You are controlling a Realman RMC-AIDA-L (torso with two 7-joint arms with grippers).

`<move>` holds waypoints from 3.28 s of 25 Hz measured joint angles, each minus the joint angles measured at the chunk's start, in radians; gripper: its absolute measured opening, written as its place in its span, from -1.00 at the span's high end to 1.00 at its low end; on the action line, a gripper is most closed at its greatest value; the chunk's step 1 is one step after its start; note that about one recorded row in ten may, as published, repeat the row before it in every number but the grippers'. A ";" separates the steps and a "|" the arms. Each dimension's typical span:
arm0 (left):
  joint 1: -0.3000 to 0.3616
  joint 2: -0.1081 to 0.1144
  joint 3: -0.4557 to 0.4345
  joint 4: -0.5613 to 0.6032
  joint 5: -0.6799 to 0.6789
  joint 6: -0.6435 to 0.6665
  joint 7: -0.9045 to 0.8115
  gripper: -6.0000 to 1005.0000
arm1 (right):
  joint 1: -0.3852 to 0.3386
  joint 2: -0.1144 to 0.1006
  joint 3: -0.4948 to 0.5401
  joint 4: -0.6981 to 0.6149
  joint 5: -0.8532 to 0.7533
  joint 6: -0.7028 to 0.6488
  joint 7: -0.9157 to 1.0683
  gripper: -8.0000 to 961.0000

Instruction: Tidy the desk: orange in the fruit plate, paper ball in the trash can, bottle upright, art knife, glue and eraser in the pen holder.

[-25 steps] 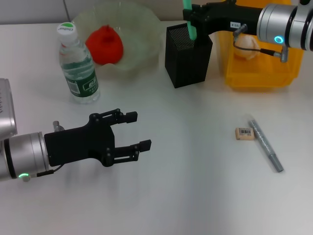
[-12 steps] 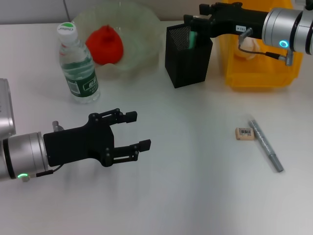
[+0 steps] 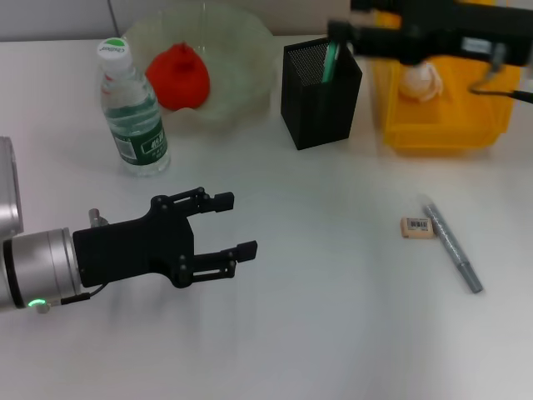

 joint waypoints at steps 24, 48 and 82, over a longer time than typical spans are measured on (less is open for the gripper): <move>0.001 -0.002 -0.002 0.000 -0.012 0.020 -0.014 -0.56 | 0.215 0.029 -0.199 -0.194 -1.003 -0.293 0.265 -0.57; 0.003 -0.002 -0.002 -0.017 -0.032 0.026 -0.015 -0.56 | 0.208 0.052 -0.387 -0.091 -1.051 -0.050 0.229 -0.25; 0.006 -0.003 -0.002 -0.025 -0.055 0.031 -0.009 -0.56 | 0.210 0.060 -0.394 -0.054 -1.024 0.008 0.201 0.35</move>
